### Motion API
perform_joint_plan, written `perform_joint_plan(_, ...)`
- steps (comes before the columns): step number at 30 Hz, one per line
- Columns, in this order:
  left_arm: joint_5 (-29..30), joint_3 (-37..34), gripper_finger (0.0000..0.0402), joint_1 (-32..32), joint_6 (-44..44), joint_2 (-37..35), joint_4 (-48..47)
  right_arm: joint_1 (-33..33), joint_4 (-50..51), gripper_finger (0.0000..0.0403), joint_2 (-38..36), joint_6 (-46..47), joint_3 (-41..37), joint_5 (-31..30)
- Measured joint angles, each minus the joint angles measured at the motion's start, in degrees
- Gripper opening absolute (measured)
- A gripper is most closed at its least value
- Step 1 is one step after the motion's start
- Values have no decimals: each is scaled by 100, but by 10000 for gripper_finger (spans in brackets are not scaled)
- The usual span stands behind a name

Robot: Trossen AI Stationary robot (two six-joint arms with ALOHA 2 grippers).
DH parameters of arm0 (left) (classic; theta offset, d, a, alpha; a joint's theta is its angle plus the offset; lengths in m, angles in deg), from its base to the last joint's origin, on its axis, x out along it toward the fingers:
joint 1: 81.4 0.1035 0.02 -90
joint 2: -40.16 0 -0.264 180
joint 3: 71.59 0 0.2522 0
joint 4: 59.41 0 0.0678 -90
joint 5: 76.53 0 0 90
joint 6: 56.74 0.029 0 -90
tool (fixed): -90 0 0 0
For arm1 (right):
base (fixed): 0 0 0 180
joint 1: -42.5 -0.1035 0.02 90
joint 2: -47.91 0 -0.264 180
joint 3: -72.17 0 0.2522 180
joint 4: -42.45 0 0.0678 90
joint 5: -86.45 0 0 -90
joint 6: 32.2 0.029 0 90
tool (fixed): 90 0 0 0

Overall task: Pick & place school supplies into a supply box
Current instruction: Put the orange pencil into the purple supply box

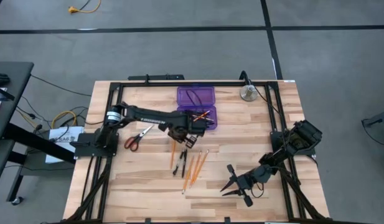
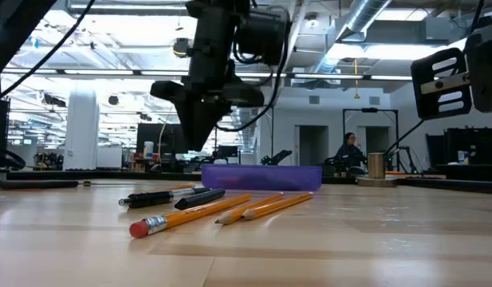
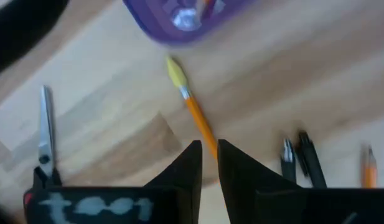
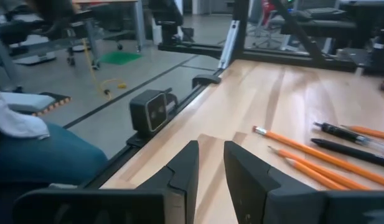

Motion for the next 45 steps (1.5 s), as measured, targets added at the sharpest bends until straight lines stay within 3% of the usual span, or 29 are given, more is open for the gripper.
perform_joint_plan(11,457,0,20,295,1498,0,385,0,120,72,0,-1,0,46)
perform_joint_plan(15,862,0,18,228,1417,0,346,0,142,72,0,-3,0,43)
perform_joint_plan(20,795,0,21,169,1316,0,352,0,142,72,0,-3,0,41)
perform_joint_plan(25,541,0,56,167,1125,0,343,0,142,72,0,-3,0,41)
perform_joint_plan(36,507,2,177,149,398,64,313,0,142,72,0,-1,0,43)
perform_joint_plan(45,361,-626,195,149,285,160,565,-13,164,72,0,1,0,46)
